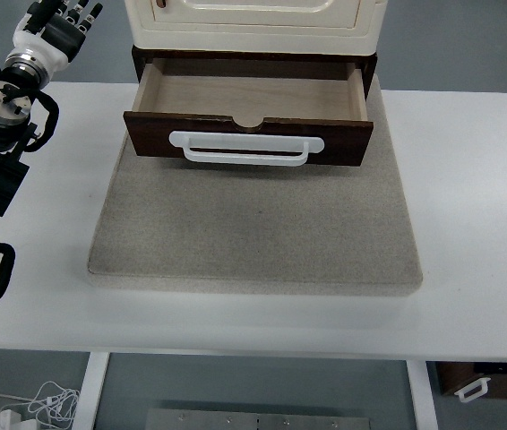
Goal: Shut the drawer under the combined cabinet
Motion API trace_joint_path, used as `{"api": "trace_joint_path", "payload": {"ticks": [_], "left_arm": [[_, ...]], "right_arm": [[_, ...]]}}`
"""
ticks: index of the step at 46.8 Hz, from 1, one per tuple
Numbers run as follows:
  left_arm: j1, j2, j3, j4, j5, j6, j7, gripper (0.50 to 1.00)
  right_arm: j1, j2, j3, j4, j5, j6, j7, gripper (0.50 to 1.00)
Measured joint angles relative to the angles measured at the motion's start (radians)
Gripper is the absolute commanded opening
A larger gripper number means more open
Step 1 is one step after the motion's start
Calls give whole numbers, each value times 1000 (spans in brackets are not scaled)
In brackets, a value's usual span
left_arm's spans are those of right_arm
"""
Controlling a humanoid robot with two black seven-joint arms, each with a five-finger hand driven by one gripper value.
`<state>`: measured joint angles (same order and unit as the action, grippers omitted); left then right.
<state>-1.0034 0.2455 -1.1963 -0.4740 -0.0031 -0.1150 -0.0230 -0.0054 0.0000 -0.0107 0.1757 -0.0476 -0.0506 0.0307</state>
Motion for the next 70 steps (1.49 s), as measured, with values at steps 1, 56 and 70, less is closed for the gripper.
{"api": "trace_joint_path", "payload": {"ticks": [1,56,70], "left_arm": [[0,0,0,0,0,0,0,1000],[-40,61,-11,28,1,-63,-1,1000],[-79,125,2,10,2,-64,-2,1000]], "right_arm": [[0,0,0,0,0,0,0,952],[0,0,0,0,0,0,0,952],[0,0,0,0,0,0,0,952]]}}
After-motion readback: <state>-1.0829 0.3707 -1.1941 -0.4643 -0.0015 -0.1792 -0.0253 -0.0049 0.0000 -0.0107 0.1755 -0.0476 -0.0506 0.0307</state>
